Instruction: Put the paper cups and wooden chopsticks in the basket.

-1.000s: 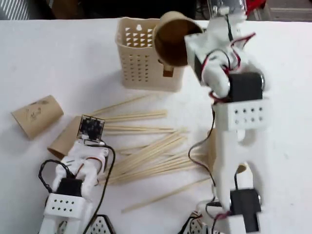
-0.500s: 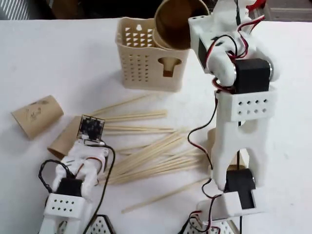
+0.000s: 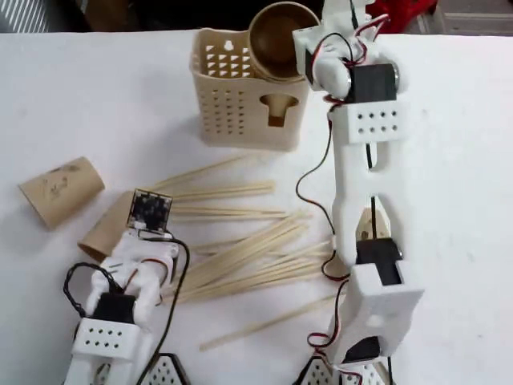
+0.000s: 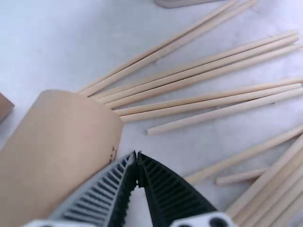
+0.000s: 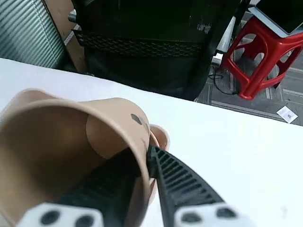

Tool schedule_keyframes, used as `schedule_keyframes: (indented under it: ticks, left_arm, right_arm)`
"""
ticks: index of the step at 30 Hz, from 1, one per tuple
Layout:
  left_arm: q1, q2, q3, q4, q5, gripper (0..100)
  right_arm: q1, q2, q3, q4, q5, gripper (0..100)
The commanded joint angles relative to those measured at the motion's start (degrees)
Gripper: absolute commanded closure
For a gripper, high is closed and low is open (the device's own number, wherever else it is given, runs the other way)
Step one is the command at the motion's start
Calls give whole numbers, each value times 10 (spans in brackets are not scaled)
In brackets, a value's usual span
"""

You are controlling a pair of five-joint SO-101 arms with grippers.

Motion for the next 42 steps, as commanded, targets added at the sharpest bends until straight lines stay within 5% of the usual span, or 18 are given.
schedule_keyframes:
  ticks: [1, 33, 42]
  left_arm:
    - [-4, -5, -3, 4, 3, 975]
    - [-4, -5, -3, 4, 3, 975]
    - [-4, -5, -3, 4, 3, 975]
  right_arm:
    - [1, -3, -26, -22, -3, 983]
    - [6, -3, -26, -13, 4, 983]
    - [-4, 2, -19, -9, 139, 983]
